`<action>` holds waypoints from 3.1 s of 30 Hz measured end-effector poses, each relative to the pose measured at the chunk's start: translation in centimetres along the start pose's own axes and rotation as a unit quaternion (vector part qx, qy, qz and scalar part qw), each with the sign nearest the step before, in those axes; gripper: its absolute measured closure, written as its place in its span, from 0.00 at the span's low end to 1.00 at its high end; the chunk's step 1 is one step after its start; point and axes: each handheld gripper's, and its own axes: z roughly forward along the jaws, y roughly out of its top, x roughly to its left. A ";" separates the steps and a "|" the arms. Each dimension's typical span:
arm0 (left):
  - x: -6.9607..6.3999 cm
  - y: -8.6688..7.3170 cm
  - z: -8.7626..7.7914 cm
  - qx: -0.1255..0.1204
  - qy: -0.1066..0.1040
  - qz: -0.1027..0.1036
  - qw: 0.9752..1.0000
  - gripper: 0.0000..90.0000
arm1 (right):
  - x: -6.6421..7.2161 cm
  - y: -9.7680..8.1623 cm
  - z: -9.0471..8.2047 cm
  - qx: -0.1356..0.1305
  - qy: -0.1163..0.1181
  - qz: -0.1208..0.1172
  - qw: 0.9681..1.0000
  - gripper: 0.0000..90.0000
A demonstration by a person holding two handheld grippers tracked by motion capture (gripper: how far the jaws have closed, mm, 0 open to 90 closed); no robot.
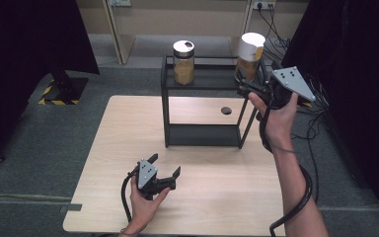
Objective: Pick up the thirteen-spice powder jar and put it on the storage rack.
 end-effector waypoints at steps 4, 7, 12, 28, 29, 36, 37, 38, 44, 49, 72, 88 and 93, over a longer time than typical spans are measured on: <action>0.0 0.0 -0.1 -0.001 0.001 -0.001 1.000 0.07 | 0.1 -1.0 -0.9 -0.002 0.003 0.005 1.000 0.02; 0.1 0.0 -0.2 -0.001 0.003 -0.001 1.000 0.07 | 0.1 -1.7 -1.4 -0.003 0.005 0.008 1.000 0.02; 0.1 0.1 -0.2 -0.003 0.004 -0.002 1.000 0.07 | 0.2 -2.5 -2.1 -0.006 0.009 0.012 1.000 0.02; 0.0 0.1 -0.2 -0.004 0.004 0.000 1.000 0.07 | 0.6 -5.8 -5.5 -0.005 0.015 0.011 1.000 0.02; 0.0 0.1 -0.3 -0.004 0.004 0.000 1.000 0.07 | 0.6 -6.0 -5.7 -0.006 0.015 0.010 1.000 0.02; -0.1 0.1 -0.2 -0.004 0.003 0.000 1.000 0.07 | 0.6 -7.0 -7.2 -0.005 0.016 0.005 1.000 0.03; -0.1 0.0 -0.2 -0.003 0.003 0.001 1.000 0.07 | 0.5 -7.3 -7.7 -0.006 0.015 0.005 1.000 0.03; -0.1 0.0 -0.2 -0.003 0.003 0.001 1.000 0.07 | 0.5 -7.5 -7.9 -0.005 0.016 0.007 1.000 0.03; -0.2 0.0 -0.2 -0.002 0.003 0.001 1.000 0.07 | 0.4 -8.3 -8.9 -0.004 0.016 0.008 1.000 0.03; -0.2 0.0 -0.2 -0.002 0.004 -0.001 1.000 0.07 | 0.3 -8.7 -9.4 -0.004 0.017 0.011 1.000 0.03; -0.1 -0.1 -0.3 -0.003 0.008 -0.005 1.000 0.07 | 0.5 -11.2 -11.9 0.004 0.017 0.013 1.000 0.05; -0.1 -0.2 -0.3 -0.004 0.008 -0.005 1.000 0.07 | 0.8 -13.8 -13.2 0.028 0.007 0.019 0.999 0.05; -0.2 -0.2 -0.3 -0.002 0.008 -0.005 1.000 0.07 | 0.7 -14.7 -13.6 0.040 0.004 0.025 0.999 0.05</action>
